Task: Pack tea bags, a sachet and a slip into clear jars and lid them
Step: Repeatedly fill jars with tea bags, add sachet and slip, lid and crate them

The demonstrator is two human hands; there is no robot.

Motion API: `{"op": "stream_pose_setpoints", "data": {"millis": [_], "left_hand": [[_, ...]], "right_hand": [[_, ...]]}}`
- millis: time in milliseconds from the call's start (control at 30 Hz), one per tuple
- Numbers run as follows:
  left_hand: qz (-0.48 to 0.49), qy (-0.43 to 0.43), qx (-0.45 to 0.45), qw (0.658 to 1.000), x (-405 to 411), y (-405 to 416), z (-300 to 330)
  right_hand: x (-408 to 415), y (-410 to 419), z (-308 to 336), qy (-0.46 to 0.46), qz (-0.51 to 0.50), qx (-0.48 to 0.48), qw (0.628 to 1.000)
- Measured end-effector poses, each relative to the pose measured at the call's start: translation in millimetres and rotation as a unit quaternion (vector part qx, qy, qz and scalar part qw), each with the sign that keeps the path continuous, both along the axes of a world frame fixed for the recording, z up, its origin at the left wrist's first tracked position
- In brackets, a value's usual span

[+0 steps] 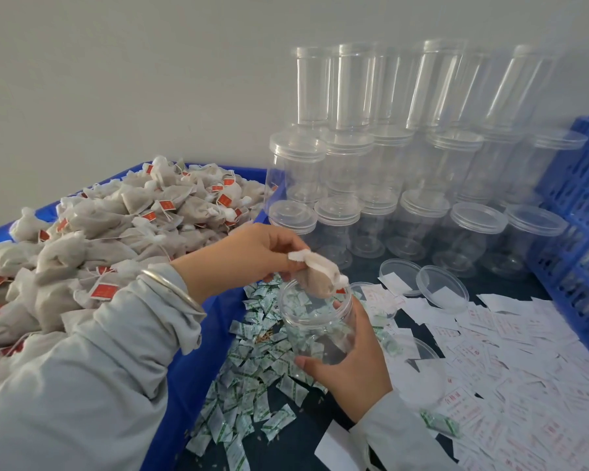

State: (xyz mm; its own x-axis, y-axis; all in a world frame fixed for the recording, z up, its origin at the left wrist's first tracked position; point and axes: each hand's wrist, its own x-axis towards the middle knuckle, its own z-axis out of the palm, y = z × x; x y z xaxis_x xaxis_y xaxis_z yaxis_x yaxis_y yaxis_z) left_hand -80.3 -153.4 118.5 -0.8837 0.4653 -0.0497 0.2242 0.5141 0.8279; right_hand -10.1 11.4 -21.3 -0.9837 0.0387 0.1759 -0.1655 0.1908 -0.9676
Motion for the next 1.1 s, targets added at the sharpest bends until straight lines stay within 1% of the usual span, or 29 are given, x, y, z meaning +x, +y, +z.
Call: {"op": "stream_pose_setpoints", "data": {"millis": [67,133,300,367,433,533,600,667,833,900,1000,1100], "left_hand": [[-0.033,-0.004,-0.036,0.999,0.7,0.2,-2.5],[-0.043,0.007,-0.057,0.997,-0.4,-0.6,-3.3],[0.025,0.058,-0.037,0.997,-7.0,-8.7,3.2],[0.074,0.086,-0.041,0.993,-11.2,-17.1,7.7],[0.152,0.128,-0.057,0.978,-19.1,-30.9,11.3],[0.285,0.175,-0.092,0.938,-33.5,-55.9,11.8],[0.332,0.189,-0.150,0.912,-41.3,-68.2,7.8],[0.349,0.179,-0.190,0.900,-46.0,-74.8,2.3],[0.304,0.139,-0.284,0.899,-53.1,-75.9,-13.8],[0.290,0.123,-0.285,0.905,-53.7,-74.4,-16.7],[0.262,0.125,-0.293,0.911,-53.2,-69.1,-20.8],[0.207,0.124,-0.292,0.925,-54.3,-57.6,-28.7]], "right_hand": [[0.4,0.4,1.0,-0.005,-0.001,-0.012,1.000],[0.7,0.4,2.6,-0.009,0.004,-0.009,1.000],[-0.2,-1.2,1.2,-0.020,0.003,-0.004,1.000],[0.2,-0.9,1.0,-0.019,0.001,-0.004,1.000],[0.7,-0.5,1.4,-0.017,0.001,-0.005,1.000],[0.2,0.0,0.8,-0.012,0.001,-0.002,1.000],[-0.2,-0.2,0.2,-0.013,0.003,-0.001,1.000],[-0.2,-0.4,-0.7,-0.016,0.004,0.000,1.000],[0.6,-0.2,-1.8,-0.016,0.008,-0.003,1.000],[0.4,-0.3,-2.3,-0.016,0.010,-0.007,1.000],[1.4,-1.2,-2.6,-0.021,0.022,-0.007,1.000],[3.0,-1.8,-2.6,-0.025,0.026,-0.001,0.999]]}}
